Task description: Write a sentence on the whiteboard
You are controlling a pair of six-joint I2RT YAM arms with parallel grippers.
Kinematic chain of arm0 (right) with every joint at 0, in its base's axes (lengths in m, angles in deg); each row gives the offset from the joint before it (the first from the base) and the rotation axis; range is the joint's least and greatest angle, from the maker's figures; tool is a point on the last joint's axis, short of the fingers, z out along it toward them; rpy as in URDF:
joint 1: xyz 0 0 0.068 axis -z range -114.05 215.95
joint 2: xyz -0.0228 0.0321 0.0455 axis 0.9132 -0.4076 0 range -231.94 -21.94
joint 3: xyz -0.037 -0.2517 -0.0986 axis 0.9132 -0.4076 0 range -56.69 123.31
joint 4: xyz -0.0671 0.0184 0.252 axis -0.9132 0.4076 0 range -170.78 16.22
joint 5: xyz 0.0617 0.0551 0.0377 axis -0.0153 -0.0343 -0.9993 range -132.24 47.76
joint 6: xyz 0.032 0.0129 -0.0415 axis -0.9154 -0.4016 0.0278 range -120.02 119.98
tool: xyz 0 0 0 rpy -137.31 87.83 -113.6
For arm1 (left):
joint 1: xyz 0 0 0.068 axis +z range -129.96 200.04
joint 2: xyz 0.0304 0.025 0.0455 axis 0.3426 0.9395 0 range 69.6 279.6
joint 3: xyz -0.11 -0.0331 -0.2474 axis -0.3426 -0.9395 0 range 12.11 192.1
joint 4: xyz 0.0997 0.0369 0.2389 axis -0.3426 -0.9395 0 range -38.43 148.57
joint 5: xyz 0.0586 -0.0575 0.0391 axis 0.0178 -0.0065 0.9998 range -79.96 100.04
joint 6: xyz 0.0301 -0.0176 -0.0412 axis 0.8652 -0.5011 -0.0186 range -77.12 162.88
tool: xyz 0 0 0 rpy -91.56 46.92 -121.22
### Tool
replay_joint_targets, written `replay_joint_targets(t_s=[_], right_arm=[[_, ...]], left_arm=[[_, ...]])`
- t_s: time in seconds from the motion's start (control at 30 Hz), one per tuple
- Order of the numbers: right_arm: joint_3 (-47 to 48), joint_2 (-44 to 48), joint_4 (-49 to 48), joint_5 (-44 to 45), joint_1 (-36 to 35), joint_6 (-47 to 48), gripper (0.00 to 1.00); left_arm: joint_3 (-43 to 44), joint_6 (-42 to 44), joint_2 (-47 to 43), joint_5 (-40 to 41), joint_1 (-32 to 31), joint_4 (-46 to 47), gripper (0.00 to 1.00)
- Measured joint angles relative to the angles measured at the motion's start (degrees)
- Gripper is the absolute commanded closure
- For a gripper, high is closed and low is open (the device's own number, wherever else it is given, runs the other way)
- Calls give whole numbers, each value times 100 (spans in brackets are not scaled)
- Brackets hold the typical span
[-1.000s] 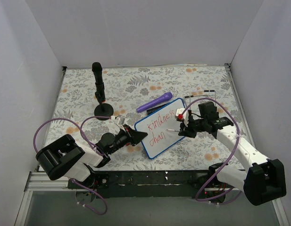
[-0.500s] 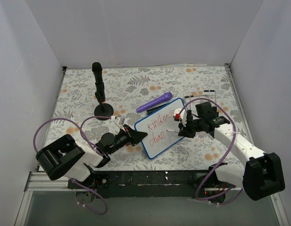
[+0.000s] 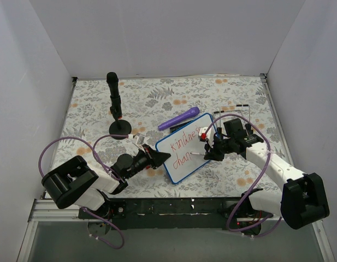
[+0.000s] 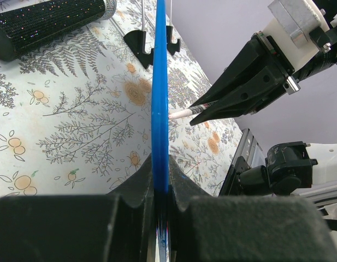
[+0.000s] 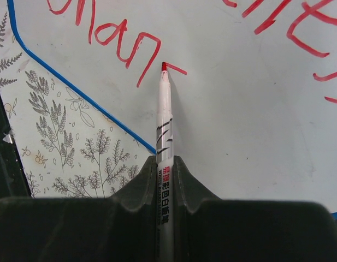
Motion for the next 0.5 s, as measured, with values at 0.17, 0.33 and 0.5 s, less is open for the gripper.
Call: replay_joint_targets(t_s=[0.17, 0.33, 0.5], right_arm=[[0, -52, 52, -22, -26, 90, 99], [0, -52, 160, 24, -44, 195, 99], [0, -50, 188, 68, -46, 223, 99]], left_arm=[[0, 0, 0, 7, 0, -2, 100], [0, 9, 0, 4, 0, -2, 100], [0, 17, 0, 4, 0, -2, 100]])
